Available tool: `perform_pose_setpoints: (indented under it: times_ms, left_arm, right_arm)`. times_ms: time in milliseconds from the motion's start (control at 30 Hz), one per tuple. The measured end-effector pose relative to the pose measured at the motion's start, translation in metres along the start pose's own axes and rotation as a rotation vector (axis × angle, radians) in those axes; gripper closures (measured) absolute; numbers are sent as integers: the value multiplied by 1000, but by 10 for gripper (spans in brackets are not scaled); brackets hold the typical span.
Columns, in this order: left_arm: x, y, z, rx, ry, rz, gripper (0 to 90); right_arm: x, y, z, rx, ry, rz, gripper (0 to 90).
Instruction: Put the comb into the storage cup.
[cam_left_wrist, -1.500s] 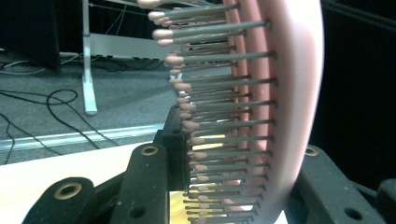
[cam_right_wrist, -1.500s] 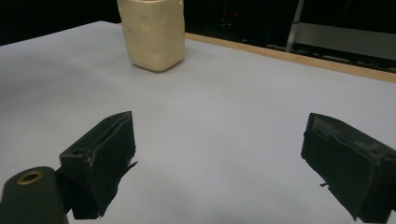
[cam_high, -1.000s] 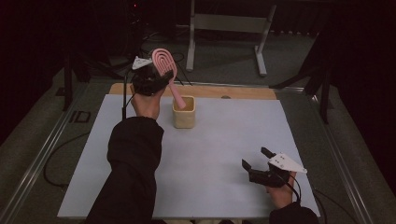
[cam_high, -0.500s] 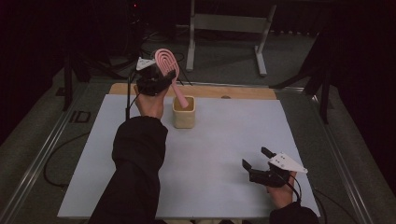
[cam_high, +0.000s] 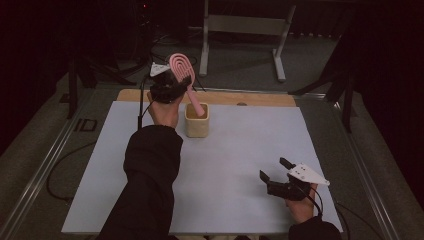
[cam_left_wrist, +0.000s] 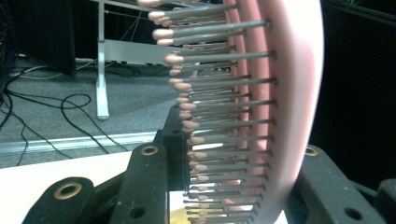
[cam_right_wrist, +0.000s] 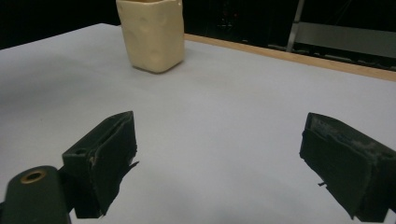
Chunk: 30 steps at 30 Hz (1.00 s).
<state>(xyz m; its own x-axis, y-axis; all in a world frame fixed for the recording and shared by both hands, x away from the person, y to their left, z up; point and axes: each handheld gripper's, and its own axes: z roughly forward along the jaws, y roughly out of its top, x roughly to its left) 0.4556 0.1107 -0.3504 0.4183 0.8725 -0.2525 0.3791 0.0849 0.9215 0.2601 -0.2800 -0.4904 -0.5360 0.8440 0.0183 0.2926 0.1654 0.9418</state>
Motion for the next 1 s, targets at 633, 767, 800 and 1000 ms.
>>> perform_pose_setpoints:
  times_ms: [633, 767, 800, 1000]
  left_arm:
    - [-9, -8, 9, 10, -4, 14, 644]
    - [-9, -8, 9, 7, 0, 18, 644]
    - [-9, -8, 9, 7, 0, 18, 645]
    - [-9, -9, 9, 7, 6, 17, 644]
  right_arm:
    - [-1, 1, -2, -5, -5, 4, 106]
    - [0, 1, -2, -7, -8, 5, 106]
    - [0, 1, -2, -7, -8, 5, 106]
    - [0, 1, -2, -5, -8, 3, 106]
